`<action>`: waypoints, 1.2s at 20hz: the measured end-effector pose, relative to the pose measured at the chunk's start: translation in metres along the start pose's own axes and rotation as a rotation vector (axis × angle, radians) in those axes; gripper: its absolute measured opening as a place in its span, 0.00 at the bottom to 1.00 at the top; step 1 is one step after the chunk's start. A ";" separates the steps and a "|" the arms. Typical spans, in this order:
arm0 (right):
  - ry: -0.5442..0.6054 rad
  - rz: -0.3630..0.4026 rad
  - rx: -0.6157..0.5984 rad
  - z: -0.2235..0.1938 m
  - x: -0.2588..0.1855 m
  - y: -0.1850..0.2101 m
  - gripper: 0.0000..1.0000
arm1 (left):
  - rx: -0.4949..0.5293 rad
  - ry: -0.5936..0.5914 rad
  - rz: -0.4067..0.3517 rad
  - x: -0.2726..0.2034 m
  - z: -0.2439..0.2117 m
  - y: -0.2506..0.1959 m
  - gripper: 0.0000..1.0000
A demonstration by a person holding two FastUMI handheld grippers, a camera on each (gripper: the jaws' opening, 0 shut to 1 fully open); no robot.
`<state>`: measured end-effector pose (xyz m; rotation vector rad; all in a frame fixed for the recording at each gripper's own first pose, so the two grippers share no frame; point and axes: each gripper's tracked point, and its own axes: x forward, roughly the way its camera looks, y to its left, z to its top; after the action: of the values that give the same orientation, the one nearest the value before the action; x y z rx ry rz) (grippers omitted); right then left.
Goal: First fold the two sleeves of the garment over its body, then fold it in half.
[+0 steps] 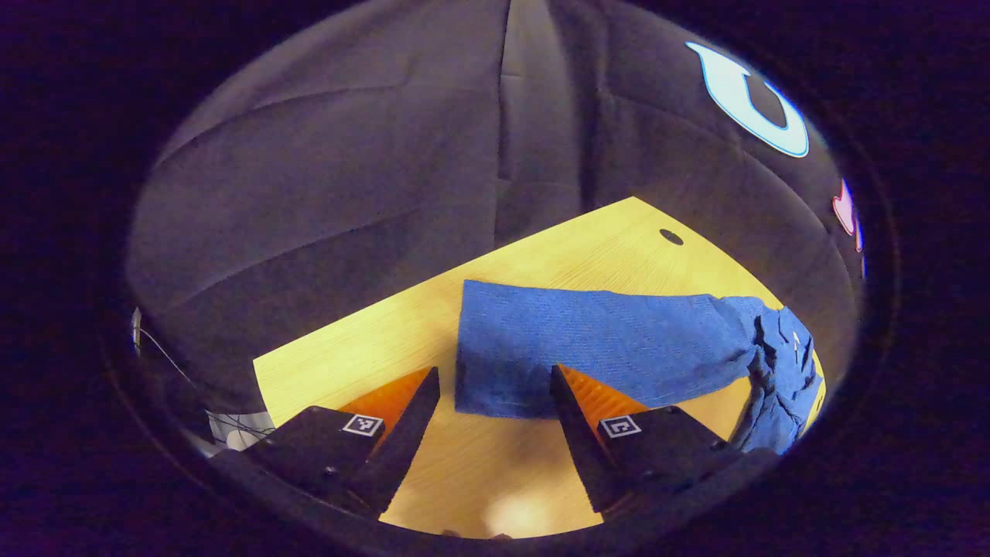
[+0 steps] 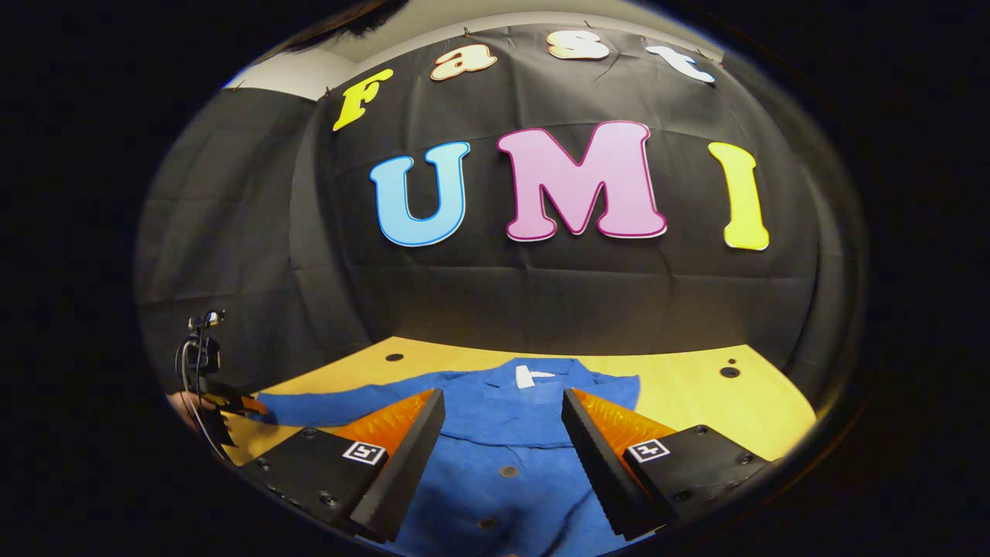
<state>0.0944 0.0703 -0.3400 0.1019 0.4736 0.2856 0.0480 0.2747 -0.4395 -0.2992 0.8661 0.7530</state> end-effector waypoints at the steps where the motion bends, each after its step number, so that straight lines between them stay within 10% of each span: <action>1: 0.024 -0.027 -0.023 -0.005 -0.007 -0.010 0.97 | 0.032 0.006 0.015 0.004 0.002 -0.005 0.85; 5: 0.090 -0.077 0.061 -0.021 -0.018 -0.030 0.97 | 0.107 -0.001 0.033 0.002 0.003 -0.013 0.78; 10: 0.093 -0.153 0.086 -0.024 -0.022 -0.055 0.97 | 0.155 0.025 -0.055 0.007 0.002 -0.039 0.13; 12: 0.105 -0.166 0.086 -0.030 -0.024 -0.061 0.97 | 0.160 0.023 -0.095 0.014 0.001 -0.045 0.03; 24: 0.167 -0.235 0.075 -0.048 -0.033 -0.120 0.97 | 0.159 -0.219 -0.320 -0.070 0.063 -0.187 0.00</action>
<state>0.0731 -0.0522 -0.3879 0.0948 0.6564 0.0454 0.1874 0.1424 -0.3562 -0.2021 0.6458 0.4076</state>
